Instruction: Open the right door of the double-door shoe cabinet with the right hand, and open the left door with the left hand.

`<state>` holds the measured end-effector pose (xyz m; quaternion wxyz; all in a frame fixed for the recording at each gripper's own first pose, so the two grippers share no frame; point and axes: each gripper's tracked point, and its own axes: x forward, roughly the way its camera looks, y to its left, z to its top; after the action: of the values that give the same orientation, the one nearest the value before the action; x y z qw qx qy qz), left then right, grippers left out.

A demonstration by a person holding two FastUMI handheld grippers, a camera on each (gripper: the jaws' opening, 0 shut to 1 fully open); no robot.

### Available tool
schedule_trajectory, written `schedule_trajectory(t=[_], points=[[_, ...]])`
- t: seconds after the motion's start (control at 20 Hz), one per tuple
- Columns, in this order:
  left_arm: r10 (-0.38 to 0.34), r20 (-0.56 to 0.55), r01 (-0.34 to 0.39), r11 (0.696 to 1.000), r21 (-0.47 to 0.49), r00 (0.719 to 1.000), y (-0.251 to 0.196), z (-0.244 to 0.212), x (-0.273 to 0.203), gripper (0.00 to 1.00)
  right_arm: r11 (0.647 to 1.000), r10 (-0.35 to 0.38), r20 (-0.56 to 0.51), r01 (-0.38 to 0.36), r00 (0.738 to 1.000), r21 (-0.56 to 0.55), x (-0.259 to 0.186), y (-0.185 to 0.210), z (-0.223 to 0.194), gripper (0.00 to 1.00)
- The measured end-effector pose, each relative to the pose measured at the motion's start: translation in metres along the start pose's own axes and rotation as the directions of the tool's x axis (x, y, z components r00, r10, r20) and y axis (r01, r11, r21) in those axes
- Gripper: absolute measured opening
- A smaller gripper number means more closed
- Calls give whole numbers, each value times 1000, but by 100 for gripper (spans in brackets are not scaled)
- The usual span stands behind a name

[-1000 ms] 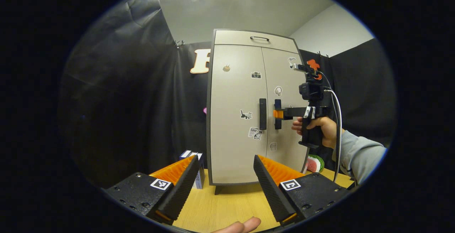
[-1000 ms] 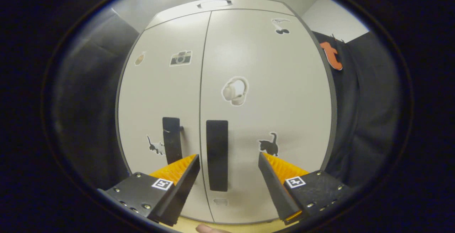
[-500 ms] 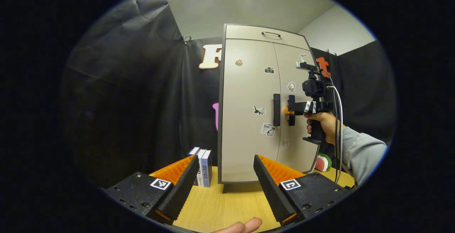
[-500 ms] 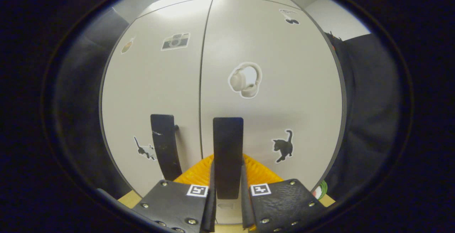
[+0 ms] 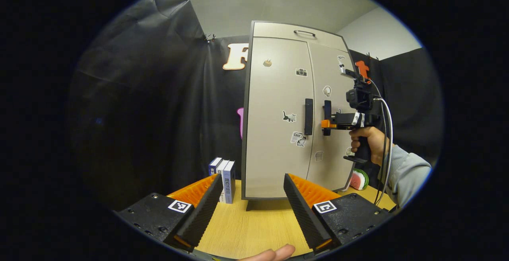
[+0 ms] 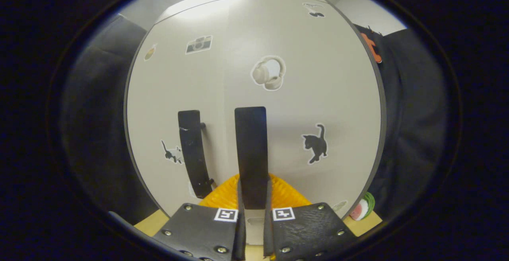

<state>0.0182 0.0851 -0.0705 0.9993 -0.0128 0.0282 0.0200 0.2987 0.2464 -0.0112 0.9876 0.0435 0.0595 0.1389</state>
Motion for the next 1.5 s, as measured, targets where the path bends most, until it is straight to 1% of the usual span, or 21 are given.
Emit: schedule_trajectory(t=[0.1,0.2,0.4,0.5,0.55,0.6,0.8,1.0,1.15,1.25,1.3,1.35,1.5], points=[[-5,-7,5,1000,2,1000,-9,-1,-1,96,999,39,-8,-39,999,16,-8,0,0,17],[-16,-11,16,1000,-3,1000,-17,-2,-2,96,998,70,0,-70,998,8,-19,-1,1,17],[-13,-9,13,1000,-5,1000,-25,2,-1,96,995,99,5,-99,995,6,-42,-7,2,17],[-27,7,27,1000,7,1000,-32,10,0,96,996,91,10,-91,996,5,-51,-13,2,17],[-34,20,34,999,5,999,-35,15,1,92,996,85,11,-85,996,-1,-54,-16,3,17],[-37,25,37,999,0,999,-36,18,1,96,997,82,7,-82,997,-2,-57,-18,2,17],[-29,11,30,998,-51,1000,-33,23,-1,95,995,100,17,-100,995,18,-74,-29,2,17],[-21,27,23,996,-81,999,-31,29,-1,95,993,113,26,-114,993,27,-90,-46,2,17],[-46,15,47,994,-103,999,-43,31,-3,95,994,104,18,-105,994,40,-98,-56,3,17],[-57,27,59,994,-90,998,-51,36,-7,95,995,93,14,-93,996,17,-103,-60,4,17],[-57,36,60,995,-78,998,-53,38,-9,91,996,88,8,-88,996,24,-106,-64,3,17],[-57,49,60,996,-66,997,-55,40,-11,95,996,87,5,-87,996,37,-108,-67,4,17],[-72,49,75,996,-49,996,-65,35,-17,95,996,82,7,-82,997,29,-113,-76,3,16]])
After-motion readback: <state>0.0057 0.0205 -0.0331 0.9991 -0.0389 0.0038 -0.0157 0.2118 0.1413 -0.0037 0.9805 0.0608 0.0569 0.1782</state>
